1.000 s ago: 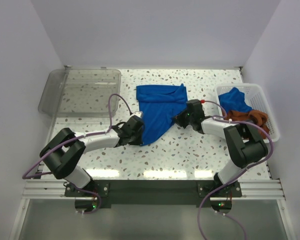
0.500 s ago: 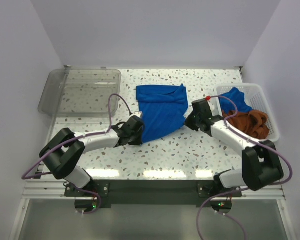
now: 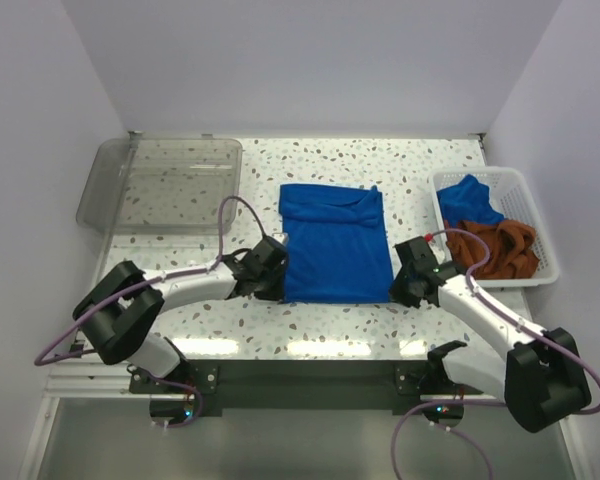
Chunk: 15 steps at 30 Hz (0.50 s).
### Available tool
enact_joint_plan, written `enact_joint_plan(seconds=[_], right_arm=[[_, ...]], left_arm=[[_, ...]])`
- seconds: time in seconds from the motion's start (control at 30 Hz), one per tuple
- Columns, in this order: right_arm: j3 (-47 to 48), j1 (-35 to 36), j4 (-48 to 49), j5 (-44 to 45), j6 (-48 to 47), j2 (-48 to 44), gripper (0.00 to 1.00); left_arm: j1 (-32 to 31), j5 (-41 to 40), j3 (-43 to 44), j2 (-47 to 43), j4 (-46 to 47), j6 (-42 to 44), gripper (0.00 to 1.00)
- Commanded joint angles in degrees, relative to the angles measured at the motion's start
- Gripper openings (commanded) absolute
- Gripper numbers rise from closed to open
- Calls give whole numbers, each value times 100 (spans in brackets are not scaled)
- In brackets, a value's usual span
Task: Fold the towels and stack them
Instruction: Flatten out the crumpled towel
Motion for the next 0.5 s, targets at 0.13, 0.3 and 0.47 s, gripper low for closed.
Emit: enact_joint_plan(seconds=[0.13,0.3,0.47], right_arm=[[-466,-5,-757,100,215,-665,28],[-388,4,-1117,-5,31,-1226,41],[376,13,-1057,13,-942,-1150,47]], left_arm=[[-323,353,-690,-424,-1166,-441,0],[-666,389,-1033,-1100,-1543,-820,4],[-675,-67,-474,-1558,-2080,-874,27]])
